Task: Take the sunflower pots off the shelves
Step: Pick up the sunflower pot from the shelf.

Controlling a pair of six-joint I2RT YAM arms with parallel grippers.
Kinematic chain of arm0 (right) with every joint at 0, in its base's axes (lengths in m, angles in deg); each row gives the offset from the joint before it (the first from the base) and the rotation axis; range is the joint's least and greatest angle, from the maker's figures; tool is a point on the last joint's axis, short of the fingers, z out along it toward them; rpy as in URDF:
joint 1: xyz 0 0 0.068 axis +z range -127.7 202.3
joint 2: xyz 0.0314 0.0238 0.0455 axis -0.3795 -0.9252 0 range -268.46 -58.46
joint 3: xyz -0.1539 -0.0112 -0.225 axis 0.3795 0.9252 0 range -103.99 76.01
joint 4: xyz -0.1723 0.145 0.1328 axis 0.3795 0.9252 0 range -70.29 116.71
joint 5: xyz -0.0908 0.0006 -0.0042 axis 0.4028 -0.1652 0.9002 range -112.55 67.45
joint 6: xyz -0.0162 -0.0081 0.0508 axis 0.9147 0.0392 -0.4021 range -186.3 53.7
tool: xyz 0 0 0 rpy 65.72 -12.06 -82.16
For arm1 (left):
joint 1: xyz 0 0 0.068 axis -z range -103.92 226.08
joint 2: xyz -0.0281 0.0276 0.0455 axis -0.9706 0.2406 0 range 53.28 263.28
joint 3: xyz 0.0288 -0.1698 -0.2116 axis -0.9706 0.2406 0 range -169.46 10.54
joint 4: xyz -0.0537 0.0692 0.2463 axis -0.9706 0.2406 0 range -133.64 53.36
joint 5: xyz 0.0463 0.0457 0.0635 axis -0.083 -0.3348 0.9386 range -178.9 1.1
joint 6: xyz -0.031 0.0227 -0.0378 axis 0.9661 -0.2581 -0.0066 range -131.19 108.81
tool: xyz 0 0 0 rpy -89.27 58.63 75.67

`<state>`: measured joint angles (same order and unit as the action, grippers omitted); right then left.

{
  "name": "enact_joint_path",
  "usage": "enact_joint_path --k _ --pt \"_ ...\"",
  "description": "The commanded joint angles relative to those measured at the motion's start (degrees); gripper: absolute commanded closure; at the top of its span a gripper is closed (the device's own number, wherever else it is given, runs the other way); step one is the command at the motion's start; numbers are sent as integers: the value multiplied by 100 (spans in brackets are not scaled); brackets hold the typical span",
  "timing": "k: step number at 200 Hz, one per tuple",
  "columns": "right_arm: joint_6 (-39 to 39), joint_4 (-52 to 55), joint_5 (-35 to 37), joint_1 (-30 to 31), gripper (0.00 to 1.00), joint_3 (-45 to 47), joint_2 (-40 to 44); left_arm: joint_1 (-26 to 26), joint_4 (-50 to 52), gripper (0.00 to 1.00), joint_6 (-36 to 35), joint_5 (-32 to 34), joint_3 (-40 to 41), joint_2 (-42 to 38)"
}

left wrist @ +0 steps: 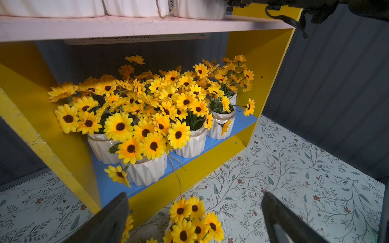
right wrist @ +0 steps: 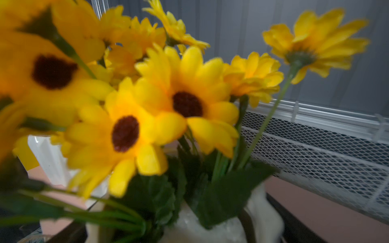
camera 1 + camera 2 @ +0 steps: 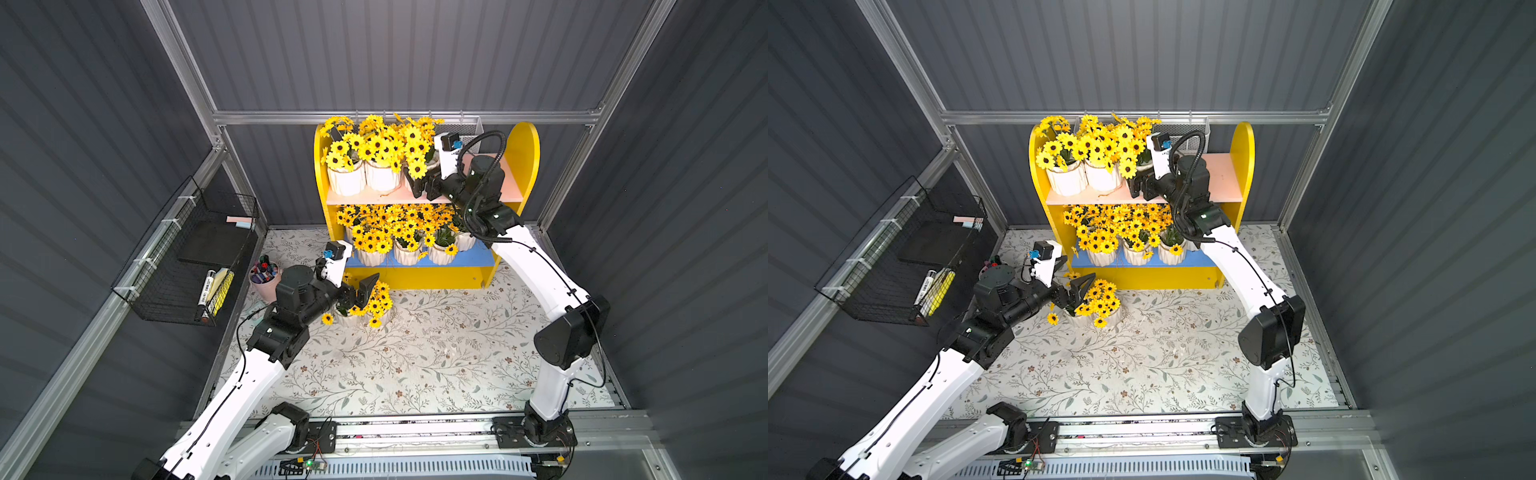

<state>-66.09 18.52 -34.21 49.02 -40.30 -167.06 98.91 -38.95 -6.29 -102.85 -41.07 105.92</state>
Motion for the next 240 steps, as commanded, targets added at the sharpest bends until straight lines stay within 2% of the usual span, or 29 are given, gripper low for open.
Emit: enact_joint_path --k 1,39,63,92,101,113,117,165,240 --pt "68 27 22 -62 1 -175 -121 15 -91 1 -113 -80 64 -114" --pt "102 -78 -18 -72 1 -163 -181 20 -92 1 -143 -85 55 -104" --pt "182 -177 -104 -73 12 -51 -137 20 -99 0 -156 -54 78 -130" --pt "262 -230 -227 -76 42 76 -23 20 -98 1 -157 -70 72 -120" --pt "278 -249 -213 -72 59 112 16 20 -105 1 -161 -71 72 -122" --pt "277 -310 -109 -72 92 196 93 20 -115 0 -194 -89 73 -112" --pt "278 -372 -49 -73 100 252 129 20 -114 1 -206 -89 70 -114" --pt "78 -1081 328 -156 100 836 611 20 -130 1 -245 -83 79 -132" --pt "-240 -1454 233 -544 100 1497 1394 20 -196 1 -192 -142 71 14"
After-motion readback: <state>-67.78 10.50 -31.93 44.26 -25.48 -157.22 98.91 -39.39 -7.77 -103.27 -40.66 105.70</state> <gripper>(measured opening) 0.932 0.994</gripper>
